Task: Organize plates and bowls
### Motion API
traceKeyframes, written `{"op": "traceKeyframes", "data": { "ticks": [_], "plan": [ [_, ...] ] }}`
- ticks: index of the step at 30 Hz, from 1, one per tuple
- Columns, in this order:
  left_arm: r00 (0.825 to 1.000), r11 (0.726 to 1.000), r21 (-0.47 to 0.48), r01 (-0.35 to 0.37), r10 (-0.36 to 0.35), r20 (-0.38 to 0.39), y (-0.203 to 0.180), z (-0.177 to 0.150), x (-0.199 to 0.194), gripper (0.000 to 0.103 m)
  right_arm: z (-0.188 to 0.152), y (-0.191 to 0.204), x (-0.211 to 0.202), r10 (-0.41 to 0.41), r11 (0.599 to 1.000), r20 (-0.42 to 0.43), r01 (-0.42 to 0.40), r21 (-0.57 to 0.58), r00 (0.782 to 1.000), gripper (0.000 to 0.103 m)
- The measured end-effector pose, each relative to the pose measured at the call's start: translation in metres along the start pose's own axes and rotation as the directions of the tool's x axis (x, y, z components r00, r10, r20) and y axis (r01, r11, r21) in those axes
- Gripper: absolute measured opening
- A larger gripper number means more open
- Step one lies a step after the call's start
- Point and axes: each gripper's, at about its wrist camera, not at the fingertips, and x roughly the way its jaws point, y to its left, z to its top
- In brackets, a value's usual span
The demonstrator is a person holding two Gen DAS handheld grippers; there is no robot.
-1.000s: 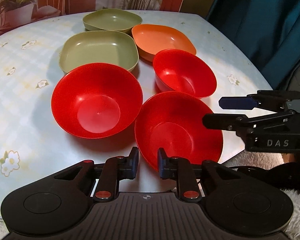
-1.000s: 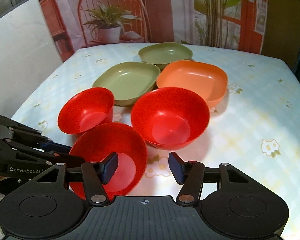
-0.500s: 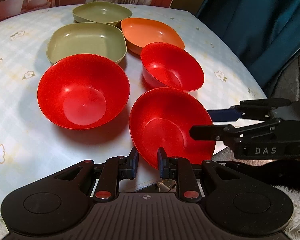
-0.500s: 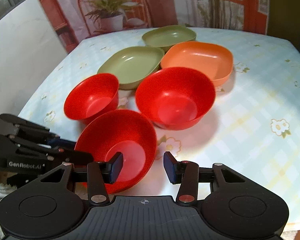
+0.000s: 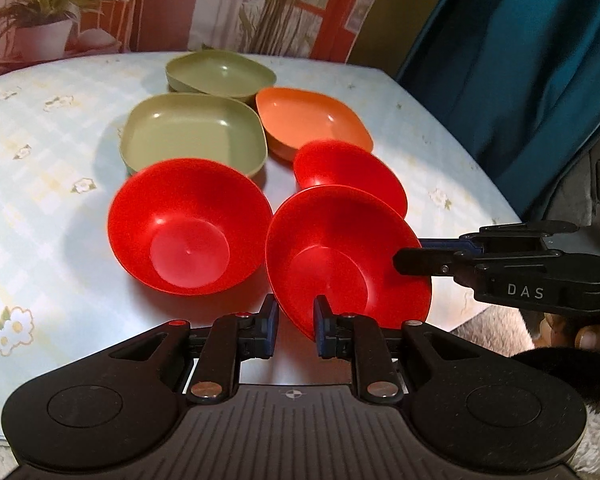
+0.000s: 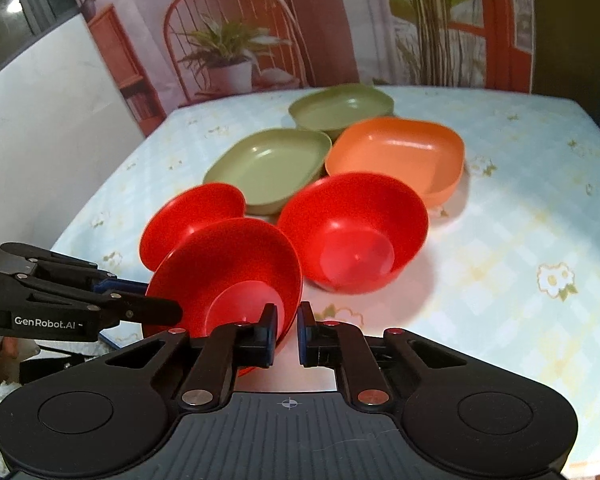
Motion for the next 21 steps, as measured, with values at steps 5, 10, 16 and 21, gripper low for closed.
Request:
{"op": "traceKeyframes", "data": {
  "ticks": [5,10,16,21],
  "plan": [
    [0.999,1.0,-0.016,-0.003,0.003,0.033,0.004,0.004,-0.006,0.02,0.011,0.005,-0.003,0.009,1.0,0.029,-0.009,-0.026,1.0,0.01],
    [0.998,1.0,-0.001,-0.023,0.023,0.064,0.009,0.007,-0.018,0.02,0.027,0.01,-0.004,0.025,0.999,0.049,-0.023,-0.05,0.998,0.01],
    [0.994,0.998,-0.008,-0.057,0.057,0.096,0.017,0.022,-0.025,0.02,0.047,0.02,0.002,0.05,0.995,0.068,-0.044,-0.084,0.996,0.011],
    [0.987,0.996,-0.047,-0.073,0.079,0.137,0.026,0.031,-0.035,0.02,0.064,0.026,0.006,0.073,0.993,0.085,-0.064,-0.103,0.994,0.011]
  ]
}}
